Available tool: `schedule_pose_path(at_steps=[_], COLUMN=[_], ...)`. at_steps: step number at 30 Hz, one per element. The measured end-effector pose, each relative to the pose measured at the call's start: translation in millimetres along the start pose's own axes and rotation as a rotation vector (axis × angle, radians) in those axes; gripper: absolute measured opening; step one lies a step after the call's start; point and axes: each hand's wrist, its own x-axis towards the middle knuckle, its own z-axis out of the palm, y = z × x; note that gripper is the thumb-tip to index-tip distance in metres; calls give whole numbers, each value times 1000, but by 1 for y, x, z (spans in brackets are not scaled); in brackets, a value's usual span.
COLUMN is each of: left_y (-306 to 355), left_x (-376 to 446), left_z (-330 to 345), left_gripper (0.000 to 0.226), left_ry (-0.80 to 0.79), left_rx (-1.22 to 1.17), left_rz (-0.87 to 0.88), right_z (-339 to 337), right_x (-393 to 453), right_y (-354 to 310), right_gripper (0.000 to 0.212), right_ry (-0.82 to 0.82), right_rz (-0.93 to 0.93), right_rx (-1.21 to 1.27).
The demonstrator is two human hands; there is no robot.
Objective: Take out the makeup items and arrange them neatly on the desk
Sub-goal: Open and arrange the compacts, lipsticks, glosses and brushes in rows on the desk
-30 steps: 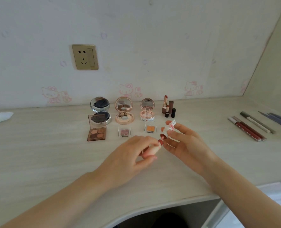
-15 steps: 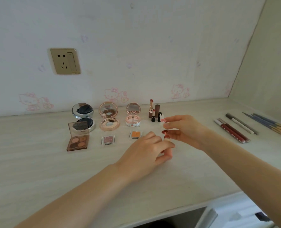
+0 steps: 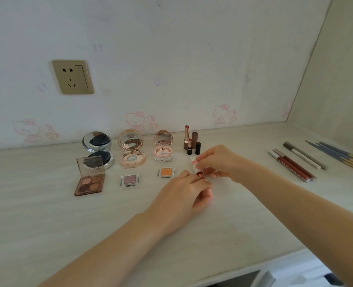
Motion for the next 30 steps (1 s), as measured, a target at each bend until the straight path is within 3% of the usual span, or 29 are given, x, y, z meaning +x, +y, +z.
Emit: schedule_pose_path(at_steps=[24, 30], left_y=[-16, -16], left_x=[-11, -10], left_z=[1, 0], left_gripper=[16, 22], left_ry=[31, 55], left_rx=[-33, -37], left_rz=[-57, -61], right_z=[11, 1], right_x=[9, 6], right_y=[-4, -2], right_gripper=[13, 7], right_ry=[12, -18], right_rz=[-42, -21], right_rx=[-125, -49])
